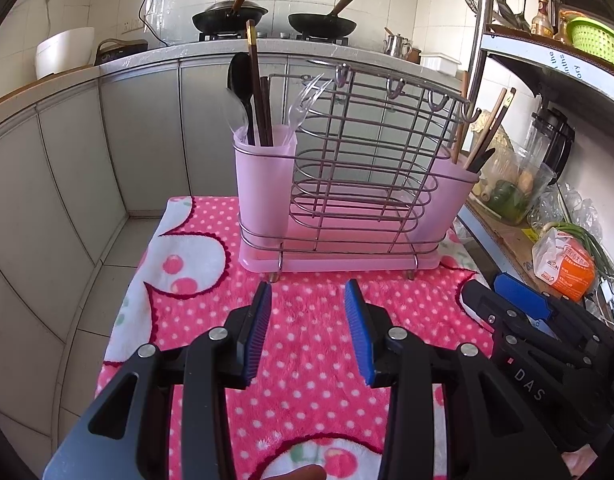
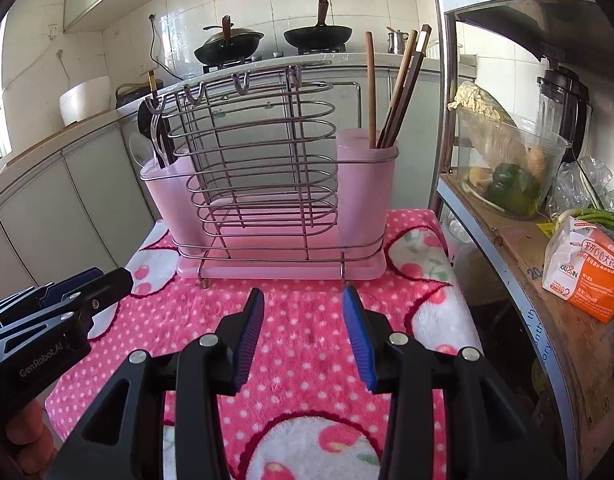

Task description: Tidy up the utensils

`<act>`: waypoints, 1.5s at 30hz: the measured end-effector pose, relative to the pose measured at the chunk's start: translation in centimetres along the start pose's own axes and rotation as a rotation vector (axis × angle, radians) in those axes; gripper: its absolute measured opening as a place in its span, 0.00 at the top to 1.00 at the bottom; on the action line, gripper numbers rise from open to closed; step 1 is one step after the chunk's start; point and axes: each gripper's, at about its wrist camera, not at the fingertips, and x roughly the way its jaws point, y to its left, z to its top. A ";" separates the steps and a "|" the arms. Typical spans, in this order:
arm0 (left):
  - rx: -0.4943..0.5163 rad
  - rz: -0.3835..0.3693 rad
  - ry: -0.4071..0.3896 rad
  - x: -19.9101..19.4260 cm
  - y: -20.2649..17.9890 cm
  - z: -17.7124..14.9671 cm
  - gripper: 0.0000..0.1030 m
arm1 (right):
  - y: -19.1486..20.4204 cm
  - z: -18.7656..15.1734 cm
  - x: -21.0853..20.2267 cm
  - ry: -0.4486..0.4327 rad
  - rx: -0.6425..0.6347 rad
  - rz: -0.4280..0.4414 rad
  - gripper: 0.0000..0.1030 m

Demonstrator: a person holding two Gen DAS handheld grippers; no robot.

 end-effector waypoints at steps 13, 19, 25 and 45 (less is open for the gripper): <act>-0.003 0.002 0.010 0.5 0.0 -0.4 0.63 | -0.1 -0.1 0.8 0.029 -0.001 -0.008 0.61; -0.006 0.005 0.015 0.7 0.0 -0.3 0.63 | -0.1 -0.2 1.1 0.039 0.001 -0.007 0.61; -0.008 0.006 0.020 0.8 0.0 -0.3 0.63 | 0.0 -0.1 1.2 0.044 -0.001 -0.011 0.61; -0.019 -0.001 0.051 1.9 0.4 -0.5 0.63 | 0.1 -0.3 2.0 0.068 0.003 -0.019 0.61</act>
